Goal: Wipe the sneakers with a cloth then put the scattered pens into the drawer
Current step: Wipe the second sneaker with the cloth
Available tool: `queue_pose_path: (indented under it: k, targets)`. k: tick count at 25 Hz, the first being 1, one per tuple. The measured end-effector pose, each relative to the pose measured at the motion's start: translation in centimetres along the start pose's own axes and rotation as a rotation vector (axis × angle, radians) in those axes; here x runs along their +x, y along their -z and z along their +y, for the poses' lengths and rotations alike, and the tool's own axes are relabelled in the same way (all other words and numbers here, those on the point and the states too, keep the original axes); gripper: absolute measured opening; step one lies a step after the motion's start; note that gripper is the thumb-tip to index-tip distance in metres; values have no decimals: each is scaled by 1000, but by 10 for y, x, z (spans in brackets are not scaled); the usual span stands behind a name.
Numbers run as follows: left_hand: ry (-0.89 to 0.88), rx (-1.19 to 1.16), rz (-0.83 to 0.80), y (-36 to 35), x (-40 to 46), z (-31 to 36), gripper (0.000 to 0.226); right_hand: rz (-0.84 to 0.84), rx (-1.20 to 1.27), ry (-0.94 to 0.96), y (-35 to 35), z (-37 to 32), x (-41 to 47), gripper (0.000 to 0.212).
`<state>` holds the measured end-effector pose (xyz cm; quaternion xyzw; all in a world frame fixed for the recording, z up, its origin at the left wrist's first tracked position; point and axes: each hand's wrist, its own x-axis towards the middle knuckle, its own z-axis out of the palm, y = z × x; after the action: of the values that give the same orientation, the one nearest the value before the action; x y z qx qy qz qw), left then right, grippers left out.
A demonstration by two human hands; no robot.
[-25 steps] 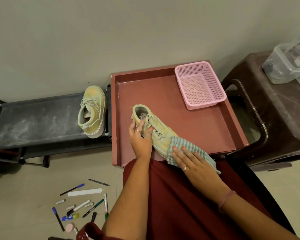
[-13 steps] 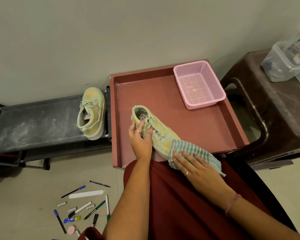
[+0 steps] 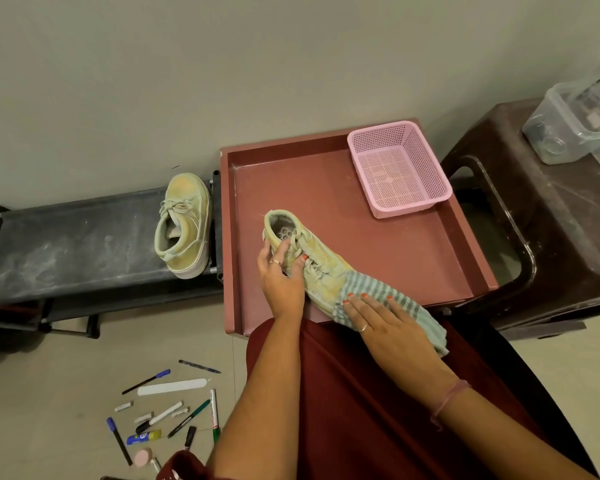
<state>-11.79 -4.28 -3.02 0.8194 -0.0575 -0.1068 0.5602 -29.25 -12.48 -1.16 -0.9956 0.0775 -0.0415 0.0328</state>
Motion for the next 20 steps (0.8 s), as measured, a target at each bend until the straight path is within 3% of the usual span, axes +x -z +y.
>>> queue_pose_path:
  k: [6,10,12,17,20]
  targets:
    - [-10,2,1,1,1,-2,42,-114,88,-82,-8,0,35,59]
    - [5,-5,-2,0,1,-1,42,-166,404,-251,-4,-2,-1,89]
    - [3,-1,-2,0,0,0,42,-200,583,-302,2,1,3,90]
    - [1,41,-10,0,0,1,43,-411,682,-359,-3,30,62,79]
    - [4,34,-2,0,1,0,43,-426,675,-328,5,28,40,86]
